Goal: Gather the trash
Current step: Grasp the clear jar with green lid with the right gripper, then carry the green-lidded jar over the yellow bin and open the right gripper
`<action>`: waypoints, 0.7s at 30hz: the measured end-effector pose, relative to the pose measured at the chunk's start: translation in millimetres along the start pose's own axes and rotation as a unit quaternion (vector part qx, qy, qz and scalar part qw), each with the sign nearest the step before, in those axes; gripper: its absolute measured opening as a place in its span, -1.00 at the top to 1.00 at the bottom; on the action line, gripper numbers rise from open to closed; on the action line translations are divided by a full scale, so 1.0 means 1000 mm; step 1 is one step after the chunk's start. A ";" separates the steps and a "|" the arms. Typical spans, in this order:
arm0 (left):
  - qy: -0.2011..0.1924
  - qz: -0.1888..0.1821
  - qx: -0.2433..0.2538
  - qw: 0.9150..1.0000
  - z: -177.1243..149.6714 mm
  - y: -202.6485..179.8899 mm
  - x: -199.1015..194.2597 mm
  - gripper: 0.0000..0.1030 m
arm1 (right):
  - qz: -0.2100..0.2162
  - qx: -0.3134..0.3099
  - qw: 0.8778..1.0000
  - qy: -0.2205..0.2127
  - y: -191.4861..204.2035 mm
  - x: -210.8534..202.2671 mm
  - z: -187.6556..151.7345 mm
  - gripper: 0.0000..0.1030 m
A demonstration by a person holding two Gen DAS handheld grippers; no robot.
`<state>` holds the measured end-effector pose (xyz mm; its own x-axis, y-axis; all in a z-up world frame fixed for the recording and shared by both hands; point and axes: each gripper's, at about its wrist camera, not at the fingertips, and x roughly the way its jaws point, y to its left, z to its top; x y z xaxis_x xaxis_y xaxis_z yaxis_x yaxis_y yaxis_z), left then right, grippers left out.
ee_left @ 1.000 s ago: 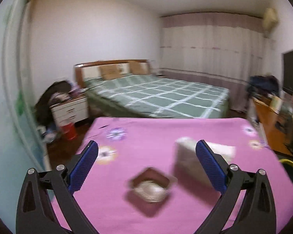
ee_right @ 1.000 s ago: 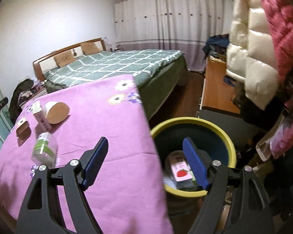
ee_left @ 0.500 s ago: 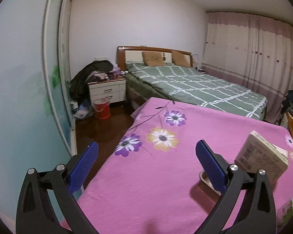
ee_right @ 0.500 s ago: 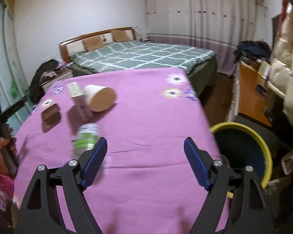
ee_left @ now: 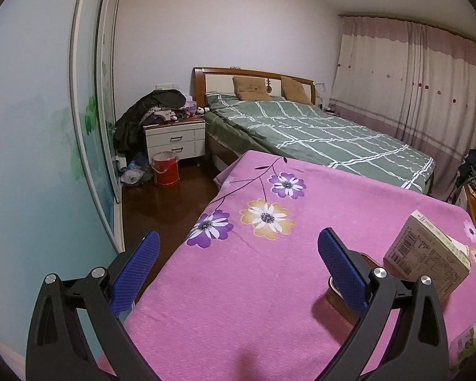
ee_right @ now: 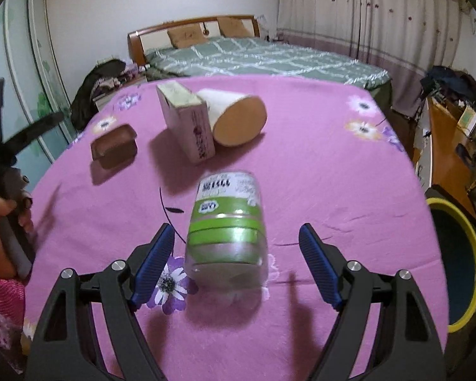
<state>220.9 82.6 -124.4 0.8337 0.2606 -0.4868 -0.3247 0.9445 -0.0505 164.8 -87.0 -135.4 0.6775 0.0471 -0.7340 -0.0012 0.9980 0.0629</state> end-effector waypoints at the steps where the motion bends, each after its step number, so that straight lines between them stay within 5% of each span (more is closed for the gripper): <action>1: 0.000 -0.001 0.000 1.000 0.000 0.000 0.000 -0.91 | 0.001 0.002 1.000 0.002 -0.001 0.001 0.000 -0.48; 6: 0.001 -0.004 -0.001 1.000 0.000 -0.002 -0.002 -0.91 | 0.022 0.019 1.000 0.004 -0.010 0.001 -0.002 0.06; 21: 0.000 -0.003 0.004 1.000 -0.001 -0.004 -0.003 -0.91 | 0.021 0.055 0.998 -0.028 -0.045 -0.028 -0.003 0.06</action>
<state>219.2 77.5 -123.5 0.8357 0.2547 -0.4865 -0.3159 0.9477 -0.0465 143.9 -133.3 -119.5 0.7182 0.0828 -0.6909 0.0486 0.9845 0.1685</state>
